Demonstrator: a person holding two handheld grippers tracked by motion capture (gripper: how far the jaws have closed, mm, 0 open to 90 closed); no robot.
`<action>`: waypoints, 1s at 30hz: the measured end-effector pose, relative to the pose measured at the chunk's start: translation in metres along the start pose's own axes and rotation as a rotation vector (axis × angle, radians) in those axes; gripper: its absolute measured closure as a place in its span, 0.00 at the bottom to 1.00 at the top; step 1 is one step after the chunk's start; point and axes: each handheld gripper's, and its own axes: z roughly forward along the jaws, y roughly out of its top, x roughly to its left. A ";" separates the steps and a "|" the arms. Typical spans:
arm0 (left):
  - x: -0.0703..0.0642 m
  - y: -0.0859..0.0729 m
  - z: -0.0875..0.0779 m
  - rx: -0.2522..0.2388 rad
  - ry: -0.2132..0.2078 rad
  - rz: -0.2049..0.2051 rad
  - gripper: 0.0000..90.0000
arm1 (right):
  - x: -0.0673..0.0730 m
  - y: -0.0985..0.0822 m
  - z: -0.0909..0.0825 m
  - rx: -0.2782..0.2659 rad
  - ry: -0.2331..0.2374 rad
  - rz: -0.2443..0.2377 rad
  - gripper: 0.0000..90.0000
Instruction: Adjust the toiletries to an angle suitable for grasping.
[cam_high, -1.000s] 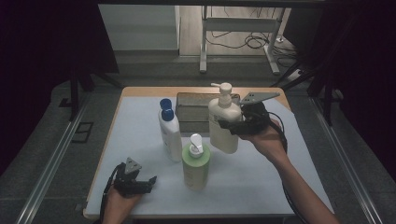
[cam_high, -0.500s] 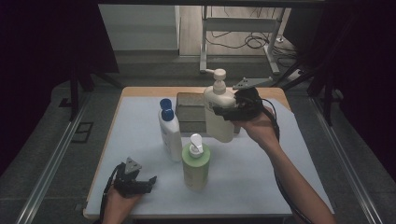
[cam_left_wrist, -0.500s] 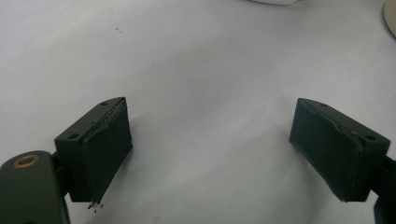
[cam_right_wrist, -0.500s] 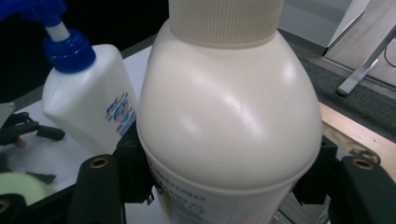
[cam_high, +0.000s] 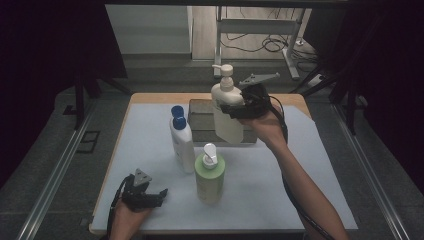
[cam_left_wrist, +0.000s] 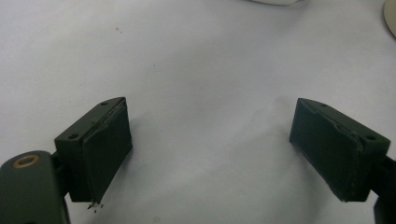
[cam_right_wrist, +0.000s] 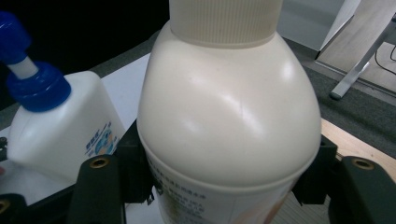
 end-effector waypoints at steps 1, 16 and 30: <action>0.000 0.000 0.000 0.000 0.000 0.000 0.14 | 0.000 0.000 0.000 0.000 0.000 0.000 0.41; 0.000 0.000 0.000 0.001 -0.001 0.000 0.14 | -0.004 0.013 0.027 -0.017 -0.024 0.014 0.41; 0.000 0.000 0.000 0.000 -0.002 -0.001 0.14 | -0.003 0.022 0.054 -0.023 -0.046 0.012 0.41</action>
